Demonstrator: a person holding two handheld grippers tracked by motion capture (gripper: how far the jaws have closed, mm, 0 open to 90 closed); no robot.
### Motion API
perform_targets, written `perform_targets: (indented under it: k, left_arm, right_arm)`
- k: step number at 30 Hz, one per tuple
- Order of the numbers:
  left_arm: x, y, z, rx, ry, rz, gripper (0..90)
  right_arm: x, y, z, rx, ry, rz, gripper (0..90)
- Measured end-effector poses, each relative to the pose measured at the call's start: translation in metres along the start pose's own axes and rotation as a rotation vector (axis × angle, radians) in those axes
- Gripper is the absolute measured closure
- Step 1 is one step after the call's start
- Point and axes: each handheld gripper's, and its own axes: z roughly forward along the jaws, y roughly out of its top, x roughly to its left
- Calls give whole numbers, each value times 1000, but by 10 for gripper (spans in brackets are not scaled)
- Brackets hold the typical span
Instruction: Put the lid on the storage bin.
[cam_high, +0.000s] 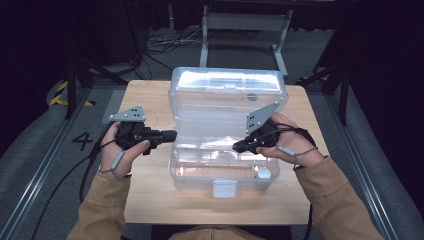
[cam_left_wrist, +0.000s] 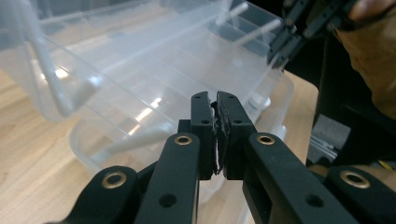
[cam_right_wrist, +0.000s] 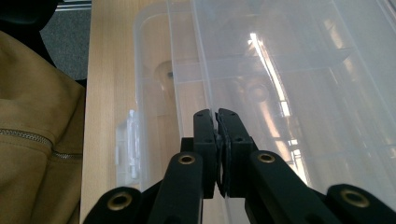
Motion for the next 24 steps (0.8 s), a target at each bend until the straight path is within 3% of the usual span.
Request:
perform_targets:
  k: [9, 16, 24]
  left_arm:
    - [4, 12, 4, -45, 62, 3, 869]
    - [9, 16, 3, -80, 86, -15, 881]
    - [11, 18, 4, -86, 118, -18, 892]
  right_arm:
    - [1, -1, 1, -4, 3, 2, 868]
    - [3, -3, 1, -8, 1, 3, 867]
    - [6, -4, 3, -8, 4, 3, 863]
